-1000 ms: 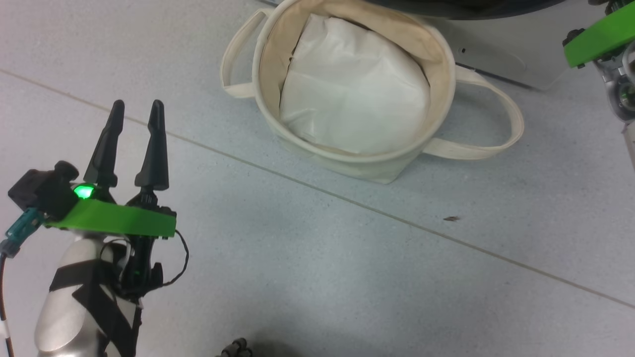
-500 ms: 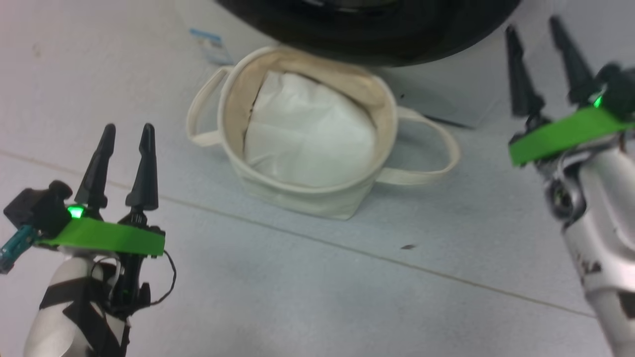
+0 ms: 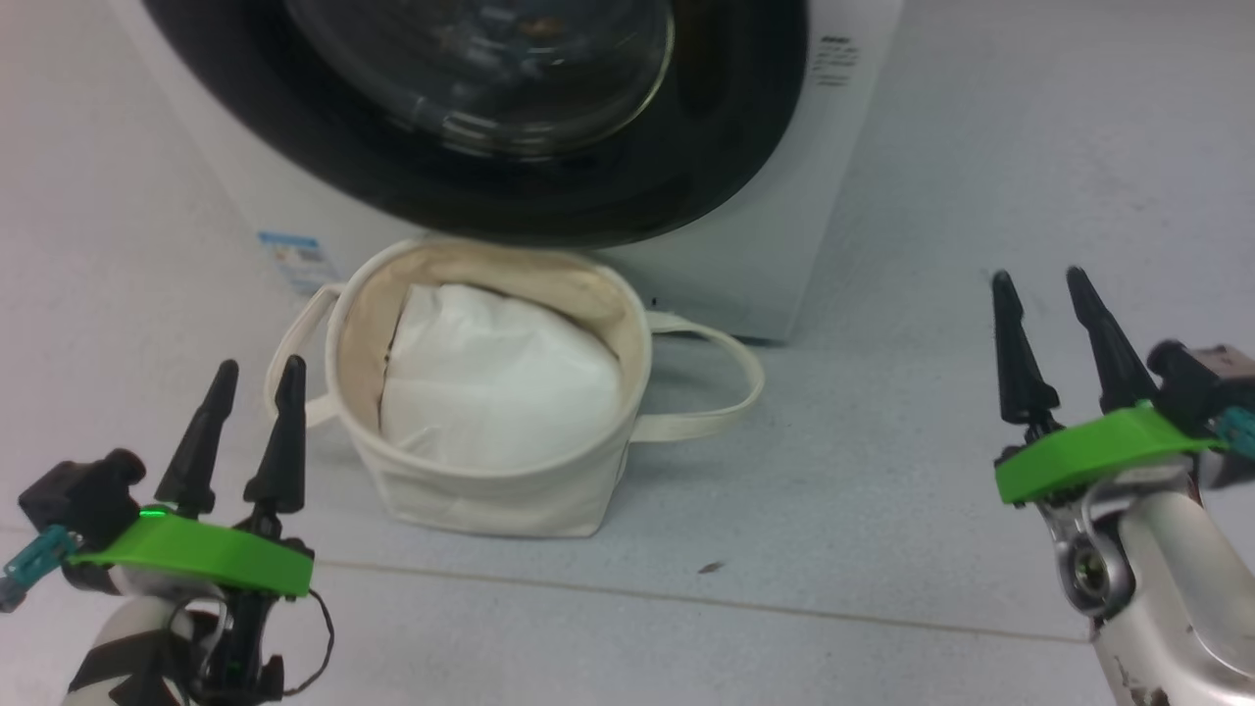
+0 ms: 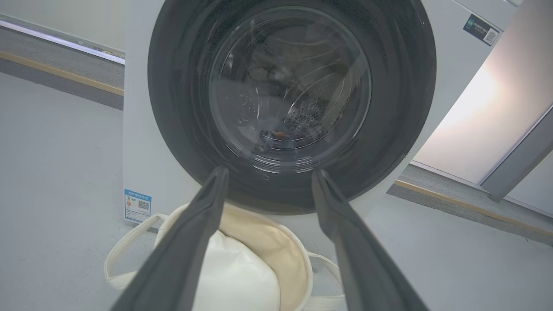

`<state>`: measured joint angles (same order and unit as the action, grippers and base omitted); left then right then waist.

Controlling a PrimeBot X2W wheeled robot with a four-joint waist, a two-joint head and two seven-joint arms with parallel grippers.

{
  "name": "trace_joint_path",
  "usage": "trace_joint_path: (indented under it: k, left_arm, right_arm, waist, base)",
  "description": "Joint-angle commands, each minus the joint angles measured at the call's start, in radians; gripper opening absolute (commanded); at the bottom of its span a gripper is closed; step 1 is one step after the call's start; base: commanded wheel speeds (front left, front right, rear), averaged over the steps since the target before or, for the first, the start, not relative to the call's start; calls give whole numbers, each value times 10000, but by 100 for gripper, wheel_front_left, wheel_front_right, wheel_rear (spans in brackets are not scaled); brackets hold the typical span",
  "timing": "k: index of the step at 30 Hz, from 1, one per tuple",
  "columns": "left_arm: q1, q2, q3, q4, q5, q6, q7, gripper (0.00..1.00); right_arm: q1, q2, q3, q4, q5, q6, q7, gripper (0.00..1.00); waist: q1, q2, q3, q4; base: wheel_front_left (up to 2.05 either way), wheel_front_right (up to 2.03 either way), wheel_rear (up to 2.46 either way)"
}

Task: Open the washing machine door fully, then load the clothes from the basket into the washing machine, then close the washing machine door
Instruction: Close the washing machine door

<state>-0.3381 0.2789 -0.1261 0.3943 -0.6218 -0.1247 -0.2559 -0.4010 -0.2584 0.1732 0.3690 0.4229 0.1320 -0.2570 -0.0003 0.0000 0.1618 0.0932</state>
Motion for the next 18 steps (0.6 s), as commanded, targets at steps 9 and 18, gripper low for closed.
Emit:
trace_joint_path:
  k: [9,18]
  left_arm:
    - [-93,568,61,-59,-97,-59,-59,100]
    - [-102,482,225,-27,99,-59,-59,100]
  right_arm:
    - [888,284,-703,-464,5,-13,-47,100]
    - [996,374,-760,-733,-140,-13,-47,100]
  waist:
    - [3,0,-732,-631]
    - [3,0,-718,-648]
  base:
    - [0,0,0]
    - [0,0,0]
